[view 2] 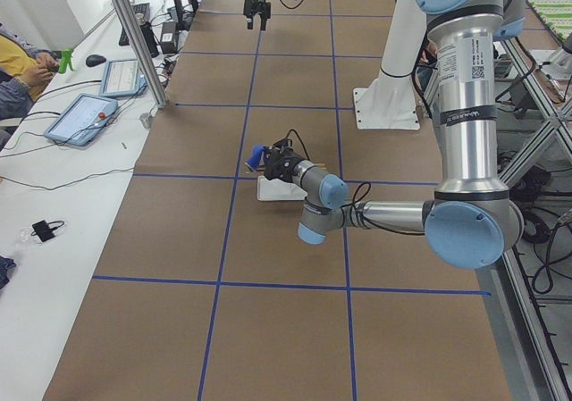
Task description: Hang towel on rack
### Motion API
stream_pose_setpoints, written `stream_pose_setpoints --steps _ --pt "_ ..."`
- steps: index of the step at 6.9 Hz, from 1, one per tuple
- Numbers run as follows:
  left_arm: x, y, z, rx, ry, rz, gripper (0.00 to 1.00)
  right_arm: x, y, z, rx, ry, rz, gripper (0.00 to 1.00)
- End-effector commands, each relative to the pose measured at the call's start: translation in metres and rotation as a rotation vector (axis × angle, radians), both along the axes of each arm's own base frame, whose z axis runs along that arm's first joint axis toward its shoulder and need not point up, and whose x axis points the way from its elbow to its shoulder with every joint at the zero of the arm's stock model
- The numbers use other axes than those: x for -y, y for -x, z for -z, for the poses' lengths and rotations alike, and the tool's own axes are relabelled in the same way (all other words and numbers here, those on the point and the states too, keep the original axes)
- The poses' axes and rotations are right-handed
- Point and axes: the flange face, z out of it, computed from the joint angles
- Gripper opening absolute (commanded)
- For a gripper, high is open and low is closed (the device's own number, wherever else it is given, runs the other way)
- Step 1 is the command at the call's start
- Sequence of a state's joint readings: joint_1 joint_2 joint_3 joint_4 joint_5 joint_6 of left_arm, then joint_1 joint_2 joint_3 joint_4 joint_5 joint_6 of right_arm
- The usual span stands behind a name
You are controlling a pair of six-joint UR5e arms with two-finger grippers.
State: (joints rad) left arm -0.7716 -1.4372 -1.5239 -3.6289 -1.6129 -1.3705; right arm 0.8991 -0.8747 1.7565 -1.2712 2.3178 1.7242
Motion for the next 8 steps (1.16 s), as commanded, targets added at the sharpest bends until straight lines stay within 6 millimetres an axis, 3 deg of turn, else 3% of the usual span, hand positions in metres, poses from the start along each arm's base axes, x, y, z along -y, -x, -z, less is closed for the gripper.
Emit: stream_pose_setpoints --steps 1,4,6,7,8 --pt "-0.0178 0.0194 -0.0216 -0.005 -0.006 0.004 0.0 0.0005 -0.0007 -0.0016 -0.001 0.001 -0.001 1.0" --pt "-0.0185 0.0214 -0.0267 -0.011 -0.011 0.013 0.0 0.0022 -0.0043 -0.002 -0.001 0.001 -0.007 1.0" --pt "-0.0178 0.0209 -0.0269 -0.01 -0.009 0.015 0.33 0.0033 -0.0057 -0.0067 -0.005 0.008 -0.009 1.0" --pt "-0.0163 0.0196 -0.026 -0.012 -0.01 0.016 0.35 0.0028 -0.006 -0.0062 -0.004 0.008 -0.01 1.0" --pt "-0.0154 0.0192 -0.0262 -0.011 -0.008 0.019 0.45 0.0034 -0.0068 -0.0072 -0.005 0.009 -0.011 1.0"
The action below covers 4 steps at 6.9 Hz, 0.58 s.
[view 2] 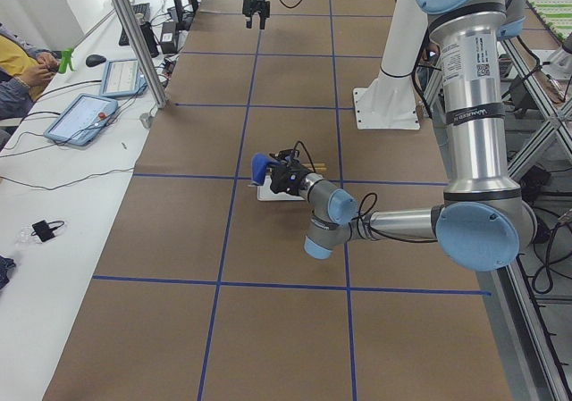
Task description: Hang towel on rack
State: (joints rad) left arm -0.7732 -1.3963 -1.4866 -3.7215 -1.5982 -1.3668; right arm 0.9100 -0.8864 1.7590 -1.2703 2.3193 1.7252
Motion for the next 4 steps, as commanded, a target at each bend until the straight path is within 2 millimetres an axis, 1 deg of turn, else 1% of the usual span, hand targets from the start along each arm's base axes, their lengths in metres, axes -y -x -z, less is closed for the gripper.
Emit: stream_pose_setpoints --steps 1,2,3,4 --pt "0.0046 -0.0023 -0.0037 -0.002 0.016 0.028 0.55 0.0004 -0.0006 -0.0028 -0.003 0.004 -0.001 1.0" --pt "0.0058 -0.0036 -0.0061 0.002 0.021 0.031 0.69 0.0008 -0.0003 -0.0044 -0.005 0.005 -0.001 1.0" --pt "0.0061 -0.0037 -0.0062 0.003 0.022 0.033 0.69 0.001 -0.0002 -0.0082 -0.008 0.008 0.0 1.0" --pt "0.0066 -0.0044 -0.0045 0.003 0.02 0.032 0.75 0.0026 -0.0036 -0.0085 -0.005 0.006 -0.005 1.0"
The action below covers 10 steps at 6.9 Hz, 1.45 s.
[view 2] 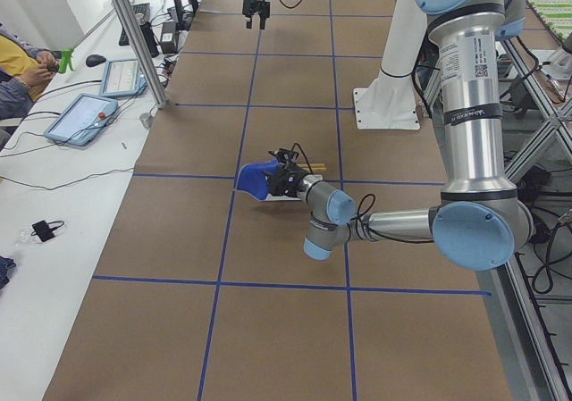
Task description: Hang towel on rack
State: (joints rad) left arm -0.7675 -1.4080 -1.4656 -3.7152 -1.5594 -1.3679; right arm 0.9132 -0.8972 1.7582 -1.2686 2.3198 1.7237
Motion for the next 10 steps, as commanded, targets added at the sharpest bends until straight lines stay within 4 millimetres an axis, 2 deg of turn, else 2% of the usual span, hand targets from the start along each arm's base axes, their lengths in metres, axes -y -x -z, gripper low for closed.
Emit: stream_pose_setpoints --steps 1,2,3,4,5,6,7,8,9,10 --pt "0.006 -0.007 0.005 0.014 0.01 0.0 0.79 0.005 -0.011 -0.002 0.002 -0.002 -0.017 1.0" --pt "0.021 -0.013 0.012 0.039 0.032 0.014 0.86 0.006 -0.033 -0.015 -0.007 -0.023 -0.034 1.0" --pt "0.049 -0.008 0.017 0.091 0.082 0.069 0.94 0.008 -0.072 -0.041 -0.034 -0.081 -0.055 1.0" --pt "0.09 0.0 0.032 0.154 0.119 0.14 0.96 0.018 -0.111 -0.062 -0.06 -0.128 -0.07 1.0" --pt "0.125 0.009 0.042 0.214 0.176 0.177 0.97 0.026 -0.136 -0.09 -0.097 -0.151 -0.084 1.0" --pt "0.155 0.033 0.05 0.268 0.246 0.172 0.97 0.031 -0.155 -0.123 -0.153 -0.214 -0.068 1.0" --pt "0.183 0.062 0.049 0.402 0.281 0.15 0.97 0.036 -0.181 -0.153 -0.205 -0.272 -0.062 1.0" --pt "0.211 0.082 0.05 0.642 0.255 0.144 0.97 0.042 -0.212 -0.182 -0.249 -0.307 -0.066 1.0" --pt "0.235 0.095 0.05 0.856 0.227 0.123 0.97 0.044 -0.241 -0.222 -0.306 -0.354 -0.048 1.0" --pt "0.244 0.119 0.035 1.041 0.197 0.089 0.97 0.047 -0.275 -0.275 -0.37 -0.396 -0.013 1.0"
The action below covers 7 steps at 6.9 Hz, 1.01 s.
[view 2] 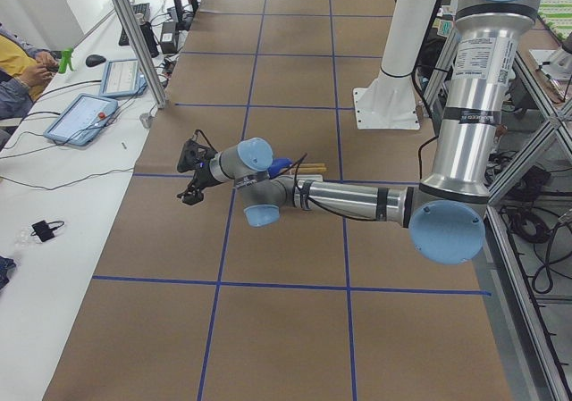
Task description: Hang towel on rack
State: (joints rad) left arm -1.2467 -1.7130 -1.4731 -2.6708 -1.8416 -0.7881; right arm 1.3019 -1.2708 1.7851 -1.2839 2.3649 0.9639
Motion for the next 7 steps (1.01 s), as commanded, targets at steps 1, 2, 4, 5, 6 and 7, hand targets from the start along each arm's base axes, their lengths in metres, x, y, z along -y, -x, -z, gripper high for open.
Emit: stream_pose_setpoints --steps 1,2,4,5,6,7 --pt "0.018 0.046 -0.023 0.289 0.057 -0.168 0.97 -0.003 -0.067 -0.117 -0.149 -0.099 0.106 1.0" --pt "0.028 0.073 -0.015 0.206 0.163 -0.285 0.97 -0.005 -0.091 -0.163 -0.205 -0.144 0.17 1.0" --pt "0.036 0.109 -0.021 0.173 0.352 -0.433 0.97 -0.011 -0.128 -0.248 -0.277 -0.196 0.286 1.0" --pt "0.038 0.111 -0.024 0.189 0.427 -0.483 0.97 -0.014 -0.141 -0.275 -0.301 -0.189 0.345 1.0" --pt "0.03 0.111 -0.019 0.211 0.47 -0.55 0.97 -0.018 -0.151 -0.286 -0.312 -0.182 0.435 1.0" --pt "0.02 0.11 -0.018 0.157 0.55 -0.594 0.97 -0.023 -0.153 -0.295 -0.308 -0.168 0.512 1.0"
